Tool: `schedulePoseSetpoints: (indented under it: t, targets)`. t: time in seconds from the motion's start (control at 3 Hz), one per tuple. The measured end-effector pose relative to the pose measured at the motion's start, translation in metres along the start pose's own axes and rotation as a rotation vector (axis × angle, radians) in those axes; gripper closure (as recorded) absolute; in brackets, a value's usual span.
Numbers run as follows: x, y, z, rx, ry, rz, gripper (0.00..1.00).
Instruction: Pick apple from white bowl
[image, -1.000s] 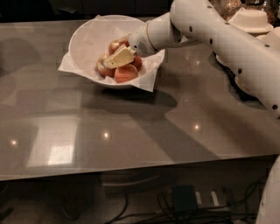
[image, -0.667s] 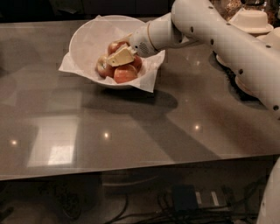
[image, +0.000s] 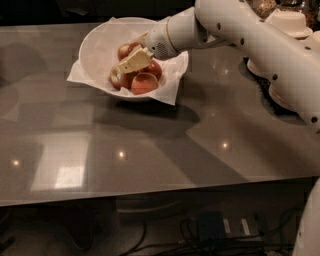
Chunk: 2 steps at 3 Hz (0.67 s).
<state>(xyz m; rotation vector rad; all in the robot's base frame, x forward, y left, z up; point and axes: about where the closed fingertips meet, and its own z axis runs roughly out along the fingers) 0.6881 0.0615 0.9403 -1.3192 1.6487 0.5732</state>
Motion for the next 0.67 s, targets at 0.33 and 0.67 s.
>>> schedulePoseSetpoints:
  t: [0.33,0.67]
  targets:
    - [-0.020,-0.003,-0.024,0.009,-0.026,-0.056,1.00]
    - [-0.033,-0.004,-0.054,0.016,-0.058,-0.089,1.00]
